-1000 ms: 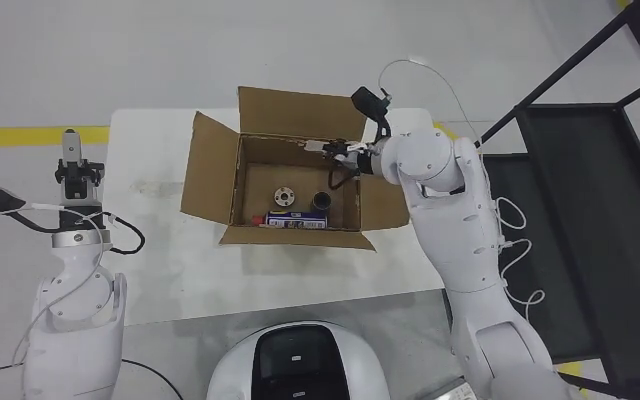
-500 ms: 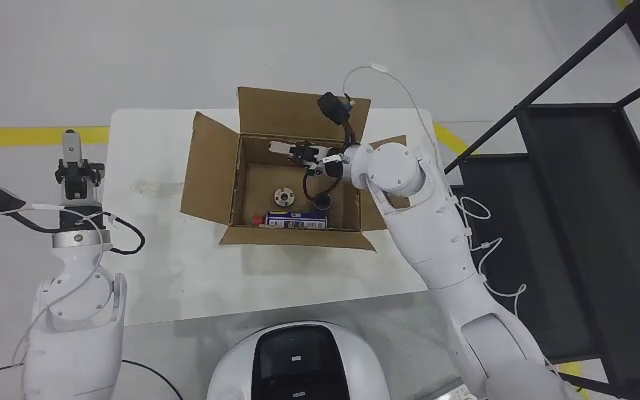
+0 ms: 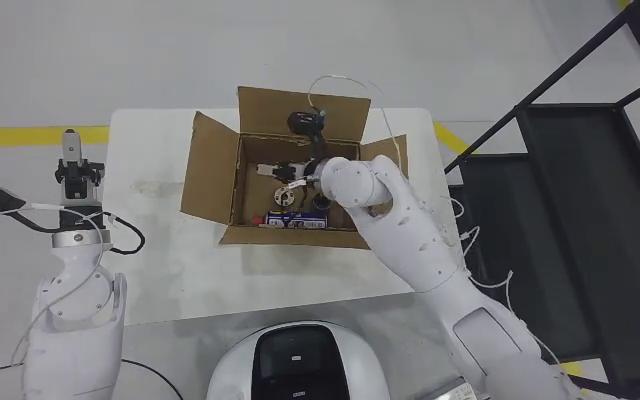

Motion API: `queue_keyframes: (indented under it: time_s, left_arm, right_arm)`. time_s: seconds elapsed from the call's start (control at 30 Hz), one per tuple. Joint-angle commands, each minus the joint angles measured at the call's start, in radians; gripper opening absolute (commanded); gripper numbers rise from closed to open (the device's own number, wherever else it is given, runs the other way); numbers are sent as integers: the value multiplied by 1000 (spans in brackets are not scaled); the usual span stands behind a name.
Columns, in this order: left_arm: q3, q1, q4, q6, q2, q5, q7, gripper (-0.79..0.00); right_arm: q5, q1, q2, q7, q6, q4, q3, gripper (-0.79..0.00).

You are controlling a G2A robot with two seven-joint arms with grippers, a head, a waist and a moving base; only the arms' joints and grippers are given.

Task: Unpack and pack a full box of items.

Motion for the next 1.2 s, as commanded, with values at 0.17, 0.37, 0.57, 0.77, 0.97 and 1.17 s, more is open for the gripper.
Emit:
queue_keyframes:
  time_s: [0.17, 0.37, 0.57, 0.77, 0.97, 1.17]
  left_arm:
    - [0, 0, 0, 0, 0, 0, 0, 0]
    - [0, 0, 0, 0, 0, 0, 0, 0]
    - [0, 0, 0, 0, 0, 0, 0, 0]
    - [0, 0, 0, 0, 0, 0, 0, 0]
    - [0, 0, 0, 0, 0, 0, 0, 0]
    - [0, 0, 0, 0, 0, 0, 0, 0]
  right_arm:
    - [-233, 140, -67, 22, 14, 210, -233, 0]
    - [-168, 198, -129, 11, 0, 400, -301, 0]
    - [-30, 240, -180, 1, -13, 544, -298, -77]
    - [3, 277, -220, -17, 11, 659, -311, -123]
    - [31, 303, -255, -35, 19, 739, -316, -129]
    - [47, 315, -281, -61, 1, 800, -319, -175]
